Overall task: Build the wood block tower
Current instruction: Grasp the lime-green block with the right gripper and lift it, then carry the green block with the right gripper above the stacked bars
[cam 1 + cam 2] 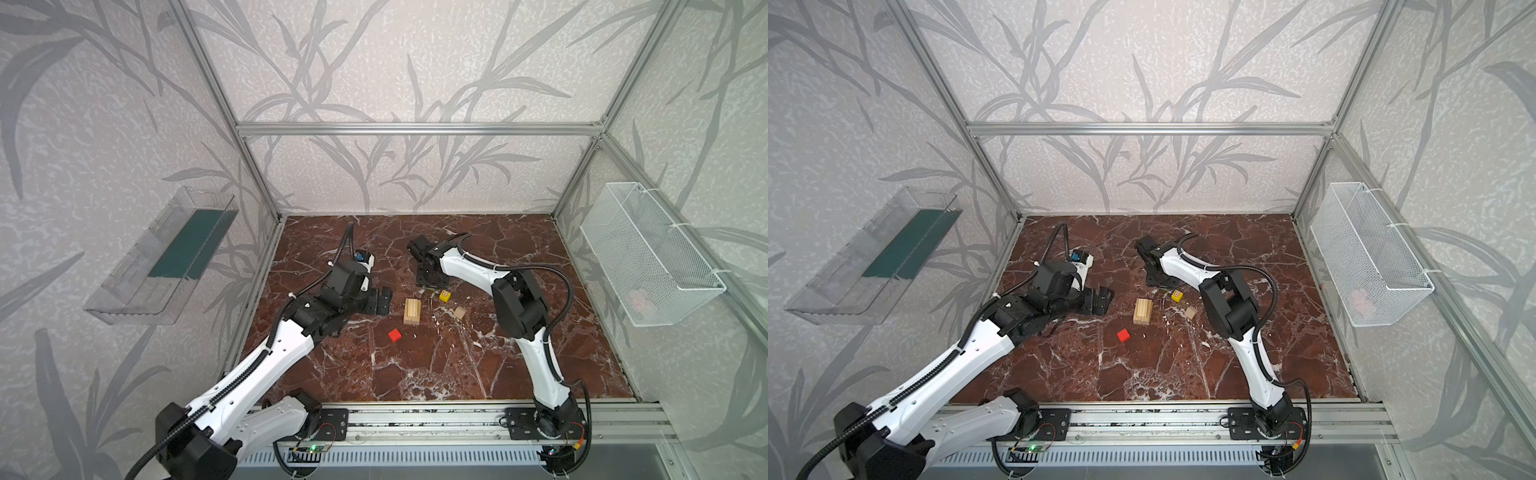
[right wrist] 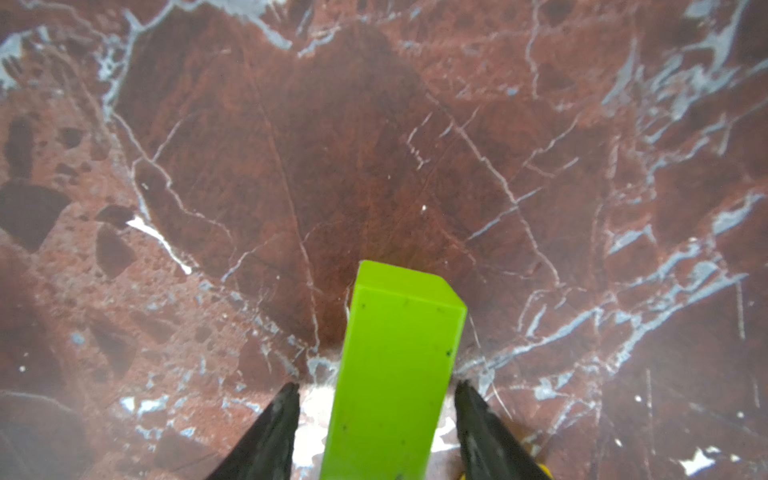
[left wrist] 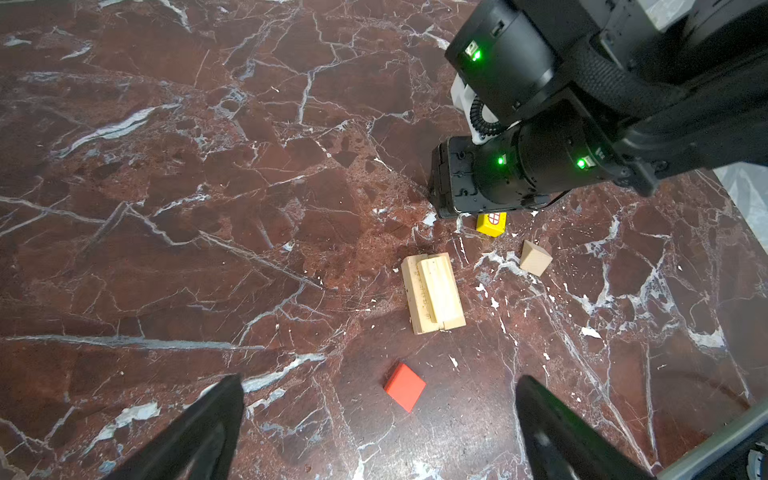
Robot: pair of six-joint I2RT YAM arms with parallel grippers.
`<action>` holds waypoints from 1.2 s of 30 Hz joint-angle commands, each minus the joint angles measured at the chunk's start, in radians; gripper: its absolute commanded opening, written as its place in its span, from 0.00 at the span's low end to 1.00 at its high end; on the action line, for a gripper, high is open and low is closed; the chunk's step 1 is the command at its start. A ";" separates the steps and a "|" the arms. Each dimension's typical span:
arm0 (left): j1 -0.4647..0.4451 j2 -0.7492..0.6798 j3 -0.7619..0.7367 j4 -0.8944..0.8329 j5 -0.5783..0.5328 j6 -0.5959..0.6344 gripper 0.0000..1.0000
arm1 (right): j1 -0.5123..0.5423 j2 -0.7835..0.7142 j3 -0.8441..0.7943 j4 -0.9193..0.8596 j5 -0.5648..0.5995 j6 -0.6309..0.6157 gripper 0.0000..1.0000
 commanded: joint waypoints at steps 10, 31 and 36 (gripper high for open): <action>0.027 0.012 -0.008 0.008 0.011 -0.008 0.99 | -0.024 0.072 0.074 -0.010 -0.036 -0.022 0.48; 0.053 0.020 -0.004 0.011 0.033 -0.016 0.99 | -0.022 0.037 0.066 0.000 -0.041 -0.132 0.27; 0.060 0.013 -0.004 0.014 0.049 -0.019 0.99 | -0.019 -0.028 0.040 -0.006 -0.038 -0.178 0.23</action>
